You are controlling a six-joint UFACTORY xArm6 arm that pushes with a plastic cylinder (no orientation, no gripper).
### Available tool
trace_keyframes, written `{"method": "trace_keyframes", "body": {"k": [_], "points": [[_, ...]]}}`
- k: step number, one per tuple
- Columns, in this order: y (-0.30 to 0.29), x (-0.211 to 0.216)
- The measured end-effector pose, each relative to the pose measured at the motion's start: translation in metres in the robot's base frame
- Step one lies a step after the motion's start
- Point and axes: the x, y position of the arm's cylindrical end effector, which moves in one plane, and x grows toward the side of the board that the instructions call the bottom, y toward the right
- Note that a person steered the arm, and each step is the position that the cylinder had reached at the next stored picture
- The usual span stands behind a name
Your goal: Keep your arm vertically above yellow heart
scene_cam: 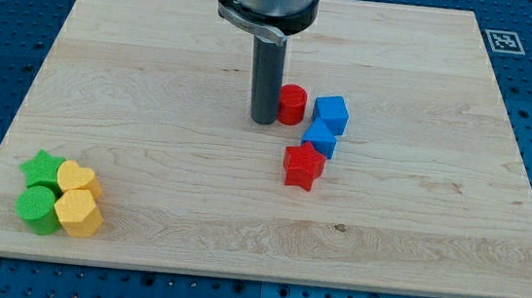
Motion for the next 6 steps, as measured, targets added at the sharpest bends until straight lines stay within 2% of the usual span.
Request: {"method": "trace_keyframes", "body": {"k": [1, 2, 3, 5, 6], "points": [[-0.054, 0.000], [-0.059, 0.002], [-0.057, 0.029], [-0.057, 0.032], [-0.079, 0.031]]}}
